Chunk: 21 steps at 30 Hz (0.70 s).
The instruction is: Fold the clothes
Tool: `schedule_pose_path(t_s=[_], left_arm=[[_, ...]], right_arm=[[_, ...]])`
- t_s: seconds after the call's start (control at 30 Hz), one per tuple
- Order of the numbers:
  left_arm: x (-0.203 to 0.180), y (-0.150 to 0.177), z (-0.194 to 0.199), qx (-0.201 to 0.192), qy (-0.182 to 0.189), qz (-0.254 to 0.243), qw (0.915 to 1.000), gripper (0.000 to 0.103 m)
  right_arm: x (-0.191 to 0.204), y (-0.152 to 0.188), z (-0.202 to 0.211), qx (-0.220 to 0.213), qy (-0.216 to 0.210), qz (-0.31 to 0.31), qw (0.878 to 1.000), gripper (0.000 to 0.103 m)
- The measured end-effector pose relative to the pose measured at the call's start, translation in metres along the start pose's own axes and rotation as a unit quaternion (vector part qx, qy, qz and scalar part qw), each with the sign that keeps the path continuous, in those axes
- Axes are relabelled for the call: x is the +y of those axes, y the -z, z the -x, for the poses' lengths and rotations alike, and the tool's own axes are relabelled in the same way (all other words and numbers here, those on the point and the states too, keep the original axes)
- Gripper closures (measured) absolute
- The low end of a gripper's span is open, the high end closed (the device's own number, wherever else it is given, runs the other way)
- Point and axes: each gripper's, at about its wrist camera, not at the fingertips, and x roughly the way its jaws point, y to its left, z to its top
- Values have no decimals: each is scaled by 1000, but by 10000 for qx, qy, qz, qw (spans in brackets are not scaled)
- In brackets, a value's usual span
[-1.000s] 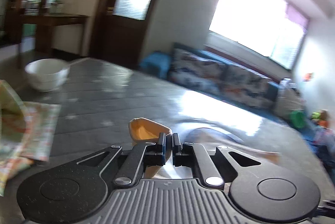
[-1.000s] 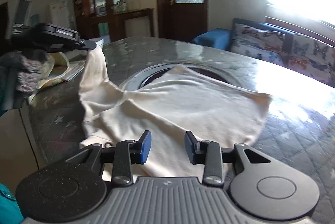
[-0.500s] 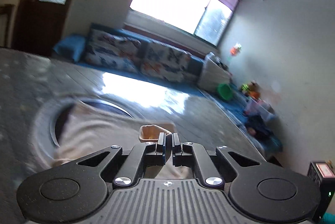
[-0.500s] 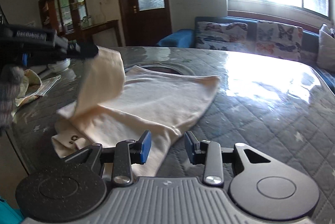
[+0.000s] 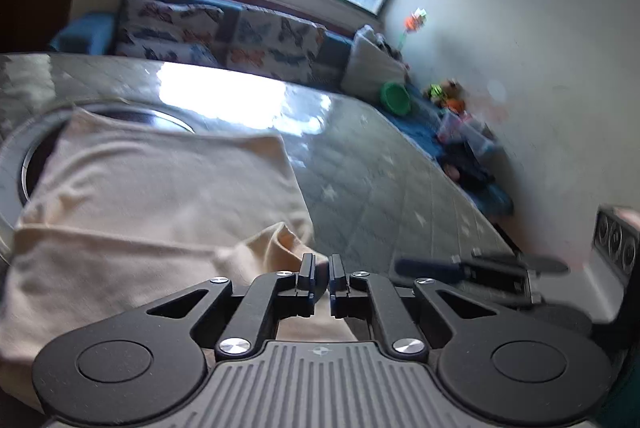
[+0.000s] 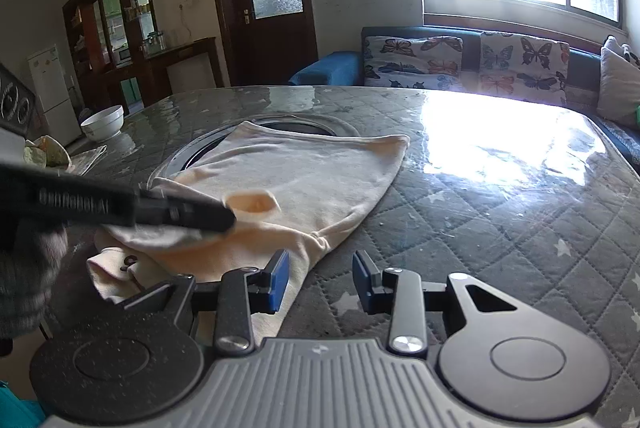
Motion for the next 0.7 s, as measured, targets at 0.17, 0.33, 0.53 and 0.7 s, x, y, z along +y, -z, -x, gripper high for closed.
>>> schedule_pose_path(t_s=[0.17, 0.33, 0.53, 0.7], left_arm=[[6, 7, 9, 27, 30, -107, 9999, 80], [25, 11, 45, -220, -392, -336, 9984, 80], [76, 21, 86, -354, -1427, -291, 9887, 80], [111, 35, 102, -218, -2027, -88, 9790, 80]], right_arm=[[7, -3, -5, 18, -60, 60, 10000, 68], [17, -7, -12, 88, -204, 166, 9996, 68], [29, -6, -26, 272, -453, 240, 9983, 69], [38, -4, -37, 404, -551, 315, 9972, 69]])
